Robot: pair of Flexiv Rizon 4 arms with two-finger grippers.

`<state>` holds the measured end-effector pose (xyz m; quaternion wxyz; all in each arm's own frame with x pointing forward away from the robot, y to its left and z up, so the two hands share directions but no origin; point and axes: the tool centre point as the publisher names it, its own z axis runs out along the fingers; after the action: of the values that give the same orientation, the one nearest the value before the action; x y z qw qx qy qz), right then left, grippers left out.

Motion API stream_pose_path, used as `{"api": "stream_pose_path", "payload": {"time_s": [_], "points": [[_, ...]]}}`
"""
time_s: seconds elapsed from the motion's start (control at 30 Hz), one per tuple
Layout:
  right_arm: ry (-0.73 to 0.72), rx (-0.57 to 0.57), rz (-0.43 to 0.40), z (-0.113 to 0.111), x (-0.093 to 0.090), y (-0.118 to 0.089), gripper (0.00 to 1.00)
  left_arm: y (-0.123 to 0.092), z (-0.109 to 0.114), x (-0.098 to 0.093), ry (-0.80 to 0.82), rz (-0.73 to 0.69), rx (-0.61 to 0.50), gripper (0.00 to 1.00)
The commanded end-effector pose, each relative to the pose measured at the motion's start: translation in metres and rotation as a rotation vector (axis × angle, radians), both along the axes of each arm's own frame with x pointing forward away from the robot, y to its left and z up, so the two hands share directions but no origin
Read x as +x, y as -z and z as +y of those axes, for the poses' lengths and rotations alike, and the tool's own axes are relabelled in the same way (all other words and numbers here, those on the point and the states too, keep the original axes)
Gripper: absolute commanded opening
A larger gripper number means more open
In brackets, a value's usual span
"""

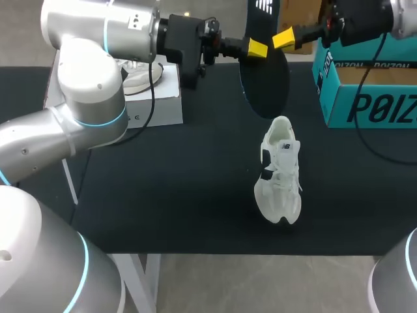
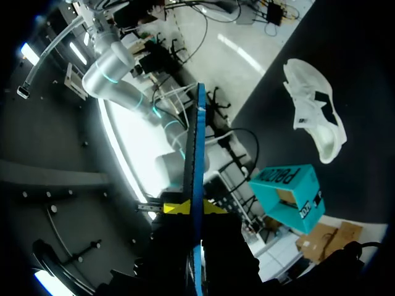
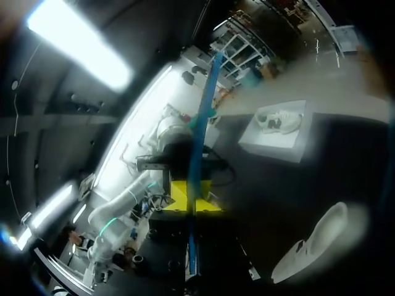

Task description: Take the shoe out of the shoebox, open the shoe tongue, remove and reinsert the insole, then place the shoe into the shoebox

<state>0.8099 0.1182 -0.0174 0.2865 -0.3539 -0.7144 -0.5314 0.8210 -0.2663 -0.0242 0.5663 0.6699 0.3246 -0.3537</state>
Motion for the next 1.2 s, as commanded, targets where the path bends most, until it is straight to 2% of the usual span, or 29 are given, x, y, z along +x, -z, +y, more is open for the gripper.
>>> {"api": "stream_pose_path", "payload": {"time_s": [0.03,0.07,0.1,0.13,0.63,1.03,1.2], "points": [[0.008,-0.003,0.003,0.003,0.0,0.002,0.0,-0.001,-0.004,0.001,0.002,-0.002,0.0,0.0],[0.009,-0.003,0.003,0.002,-0.001,0.002,0.0,-0.001,-0.004,0.001,0.002,-0.002,0.0,0.35],[0.01,-0.003,0.003,0.002,-0.001,0.002,0.0,-0.001,-0.004,0.001,0.002,-0.002,0.0,0.85],[0.011,-0.003,0.004,0.002,-0.001,0.002,0.0,-0.001,-0.004,0.001,0.002,-0.002,0.0,1.0],[0.025,0.005,0.004,-0.002,-0.002,0.004,0.0,-0.001,-0.004,0.001,0.002,-0.002,0.0,1.0],[0.062,-0.023,0.002,-0.025,-0.004,0.007,0.0,-0.001,-0.004,0.001,0.002,-0.002,0.0,1.0],[0.08,-0.053,0.003,-0.035,-0.005,0.012,0.0,0.007,0.02,0.005,-0.017,0.181,0.135,1.0]]}}
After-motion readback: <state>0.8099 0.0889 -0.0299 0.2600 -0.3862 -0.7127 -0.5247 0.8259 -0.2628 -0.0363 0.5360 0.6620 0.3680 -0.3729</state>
